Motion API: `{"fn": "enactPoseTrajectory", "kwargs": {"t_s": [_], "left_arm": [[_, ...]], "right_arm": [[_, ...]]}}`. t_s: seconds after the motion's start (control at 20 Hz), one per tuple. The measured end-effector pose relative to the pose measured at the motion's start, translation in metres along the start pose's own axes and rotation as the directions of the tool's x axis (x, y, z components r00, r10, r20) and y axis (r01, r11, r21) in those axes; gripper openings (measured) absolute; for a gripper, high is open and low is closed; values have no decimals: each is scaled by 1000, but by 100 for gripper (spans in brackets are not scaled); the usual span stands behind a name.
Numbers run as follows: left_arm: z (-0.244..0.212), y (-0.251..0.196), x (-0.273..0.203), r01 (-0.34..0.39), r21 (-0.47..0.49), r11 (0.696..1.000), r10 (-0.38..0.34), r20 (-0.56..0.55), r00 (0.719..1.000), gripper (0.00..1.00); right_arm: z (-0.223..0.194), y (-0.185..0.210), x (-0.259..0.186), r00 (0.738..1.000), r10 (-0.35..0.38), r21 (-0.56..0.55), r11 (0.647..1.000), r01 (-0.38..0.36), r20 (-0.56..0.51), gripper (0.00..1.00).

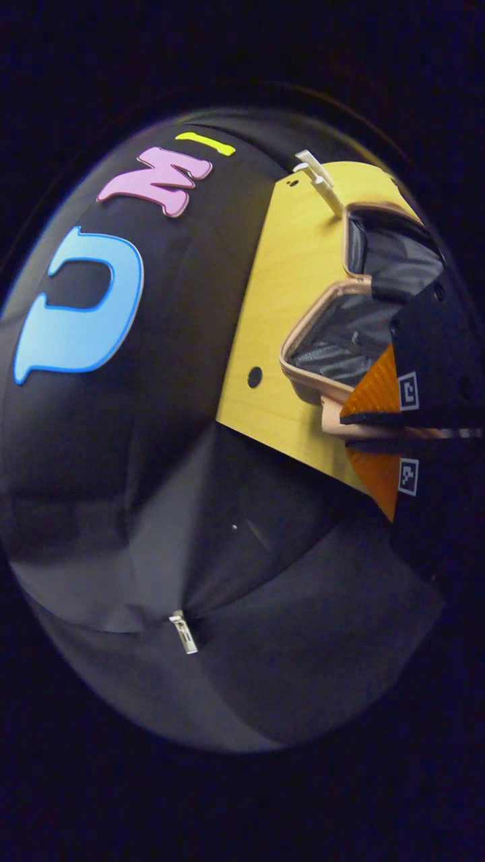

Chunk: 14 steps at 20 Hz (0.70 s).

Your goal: First open the suitcase, pack the skin care products into it, and then close the suitcase.

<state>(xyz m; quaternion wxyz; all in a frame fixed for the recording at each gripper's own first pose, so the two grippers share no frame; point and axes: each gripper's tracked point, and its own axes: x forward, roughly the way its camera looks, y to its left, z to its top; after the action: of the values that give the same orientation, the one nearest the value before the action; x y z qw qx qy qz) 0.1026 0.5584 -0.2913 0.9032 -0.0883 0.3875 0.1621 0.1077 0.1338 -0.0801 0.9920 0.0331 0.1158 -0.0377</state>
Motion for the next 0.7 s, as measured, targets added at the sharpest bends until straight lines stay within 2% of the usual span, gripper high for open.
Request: {"fn": "enactPoseTrajectory", "kwargs": {"t_s": [0.25,0.35,0.45,0.5,0.6,0.7], "left_arm": [[-79,26,61,52,-169,984,-72,-117,991,11],[-81,36,71,50,-189,981,-67,-86,994,14],[-80,49,66,14,-189,982,-25,-56,998,35],[-73,50,64,5,-181,984,-10,-27,1000,63],[-48,48,41,-7,-152,988,19,73,997,99],[-10,29,2,13,-101,995,9,218,976,96]], "right_arm": [[-9,35,-4,998,24,-64,998,-28,-66,97],[-12,54,-2,995,56,-78,995,-62,-82,97],[-10,73,0,992,94,-79,992,-101,-88,98],[-9,82,0,990,115,-77,990,-122,-84,97],[-6,91,-1,987,142,-83,985,-148,-69,97],[-1,88,-1,989,144,-100,984,-148,-40,96]]}}
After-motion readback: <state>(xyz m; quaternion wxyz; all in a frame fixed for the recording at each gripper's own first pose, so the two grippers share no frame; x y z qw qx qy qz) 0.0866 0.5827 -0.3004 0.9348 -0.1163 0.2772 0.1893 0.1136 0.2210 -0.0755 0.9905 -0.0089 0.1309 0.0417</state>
